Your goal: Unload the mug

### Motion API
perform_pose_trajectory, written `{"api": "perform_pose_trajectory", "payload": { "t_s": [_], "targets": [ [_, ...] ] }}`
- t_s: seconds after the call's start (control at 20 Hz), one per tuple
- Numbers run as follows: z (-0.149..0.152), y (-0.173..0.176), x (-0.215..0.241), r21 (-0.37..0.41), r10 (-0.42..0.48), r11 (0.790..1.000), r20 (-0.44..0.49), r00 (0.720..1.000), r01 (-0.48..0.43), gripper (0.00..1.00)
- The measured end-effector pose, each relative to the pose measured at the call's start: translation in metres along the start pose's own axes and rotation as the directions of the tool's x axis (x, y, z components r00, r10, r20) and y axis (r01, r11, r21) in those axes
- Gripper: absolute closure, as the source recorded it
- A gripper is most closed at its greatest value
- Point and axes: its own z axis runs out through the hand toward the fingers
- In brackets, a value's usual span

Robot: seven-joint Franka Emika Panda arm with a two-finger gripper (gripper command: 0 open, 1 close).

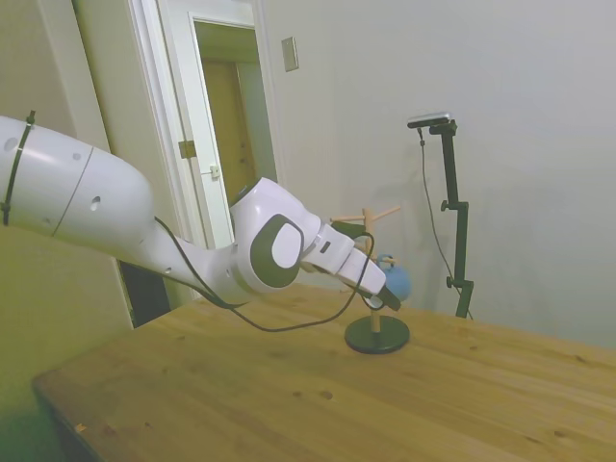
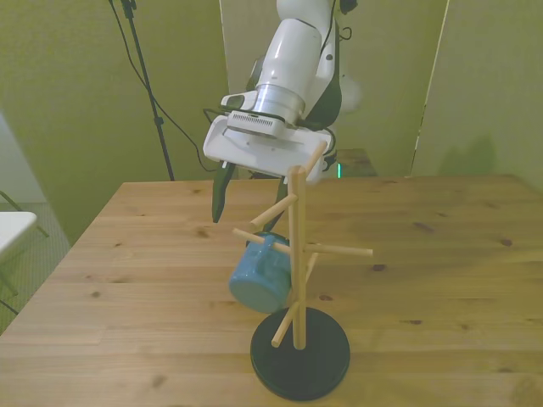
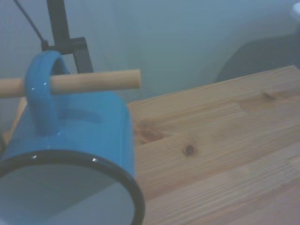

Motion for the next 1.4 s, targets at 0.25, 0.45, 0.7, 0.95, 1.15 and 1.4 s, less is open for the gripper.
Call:
{"api": "perform_pose_trajectory", "payload": {
  "t_s": [0.25,0.45,0.7,0.95,1.15,1.4],
  "targets": [
    [0.020,-0.005,0.000,0.015,0.024,1.000,-0.011,1.000,-0.024,0.00],
    [0.038,-0.010,-0.002,0.014,0.028,1.000,-0.010,1.000,-0.028,0.00],
    [0.054,-0.014,-0.003,0.017,0.027,0.999,-0.012,1.000,-0.027,1.00],
    [0.065,-0.018,-0.005,0.028,0.026,0.999,-0.010,1.000,-0.026,1.00],
    [0.067,-0.022,-0.012,0.037,0.024,0.999,0.001,1.000,-0.024,1.00],
    [0.063,-0.030,-0.018,0.051,0.027,0.998,0.013,1.000,-0.027,1.00]
  ]
}}
